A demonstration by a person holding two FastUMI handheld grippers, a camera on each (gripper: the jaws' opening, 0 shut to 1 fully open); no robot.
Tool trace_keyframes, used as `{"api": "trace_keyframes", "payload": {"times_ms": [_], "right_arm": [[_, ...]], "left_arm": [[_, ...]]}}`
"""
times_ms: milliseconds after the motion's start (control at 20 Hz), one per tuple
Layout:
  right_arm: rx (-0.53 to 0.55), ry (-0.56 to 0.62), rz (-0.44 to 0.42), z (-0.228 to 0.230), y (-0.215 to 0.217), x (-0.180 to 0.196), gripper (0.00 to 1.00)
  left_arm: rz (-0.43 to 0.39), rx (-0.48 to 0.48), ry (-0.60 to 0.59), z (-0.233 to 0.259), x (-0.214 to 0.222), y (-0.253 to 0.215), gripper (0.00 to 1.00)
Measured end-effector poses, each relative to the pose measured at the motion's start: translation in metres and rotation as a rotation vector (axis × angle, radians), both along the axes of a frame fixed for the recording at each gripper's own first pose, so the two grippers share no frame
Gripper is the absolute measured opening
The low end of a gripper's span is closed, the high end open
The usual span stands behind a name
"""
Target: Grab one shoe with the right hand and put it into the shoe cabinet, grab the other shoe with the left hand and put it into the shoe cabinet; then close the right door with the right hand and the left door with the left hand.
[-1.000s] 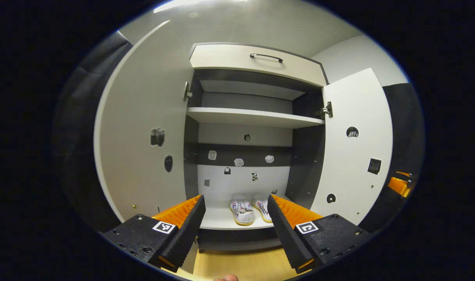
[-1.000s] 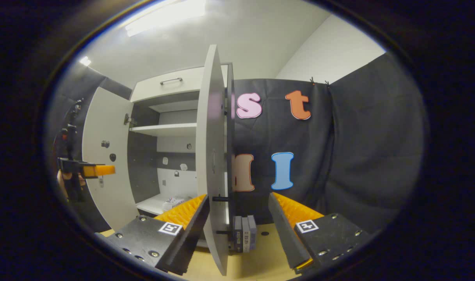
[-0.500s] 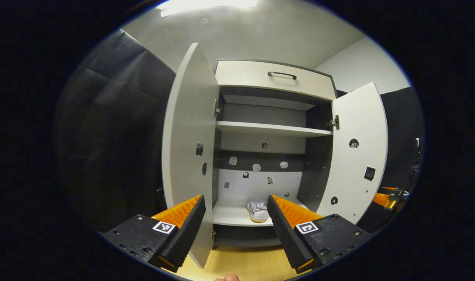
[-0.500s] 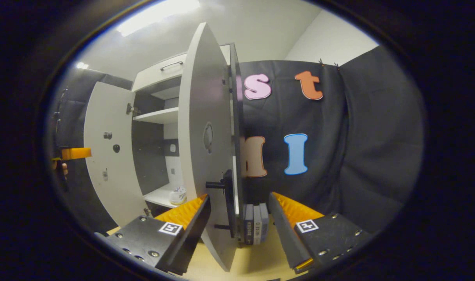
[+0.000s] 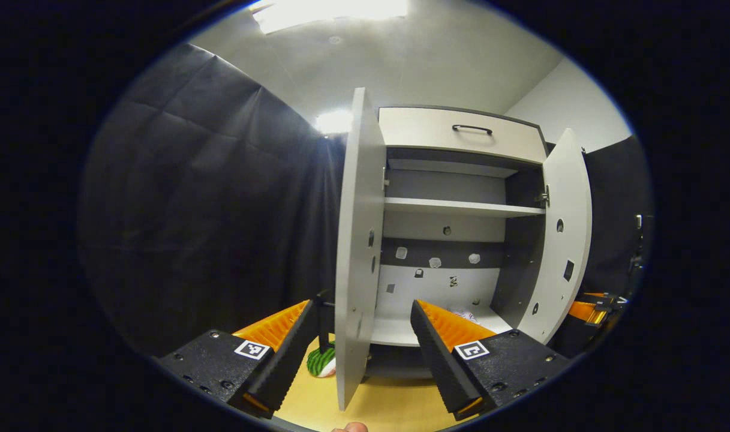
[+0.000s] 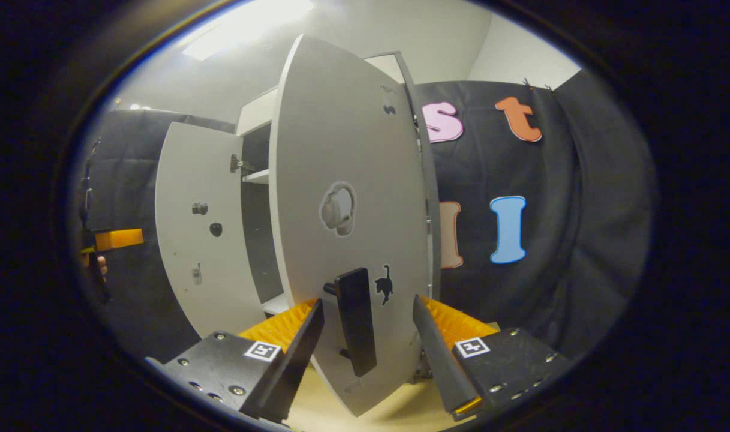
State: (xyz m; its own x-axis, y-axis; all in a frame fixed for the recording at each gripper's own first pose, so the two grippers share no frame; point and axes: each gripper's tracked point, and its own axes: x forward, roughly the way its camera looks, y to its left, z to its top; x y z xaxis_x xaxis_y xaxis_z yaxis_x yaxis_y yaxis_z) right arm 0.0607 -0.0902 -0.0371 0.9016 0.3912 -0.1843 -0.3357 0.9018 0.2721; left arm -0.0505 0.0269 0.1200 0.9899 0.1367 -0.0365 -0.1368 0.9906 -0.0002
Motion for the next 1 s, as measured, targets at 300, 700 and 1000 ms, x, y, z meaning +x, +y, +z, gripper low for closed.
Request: {"api": "trace_keyframes", "payload": {"times_ms": [300,700,1000], "right_arm": [[0.036,-0.012,0.084,0.01,0.052,0.003,0.9],[0.024,-0.007,0.051,0.008,0.056,0.006,0.9],[0.005,-0.003,-0.002,0.006,0.05,0.007,0.9]], "left_arm": [[0.071,-0.001,0.018,-0.011,-0.002,0.043,0.92],[0.097,-0.021,0.085,-0.046,0.026,0.079,0.96],[0.068,-0.046,0.121,-0.067,0.052,0.092,0.98]]}}
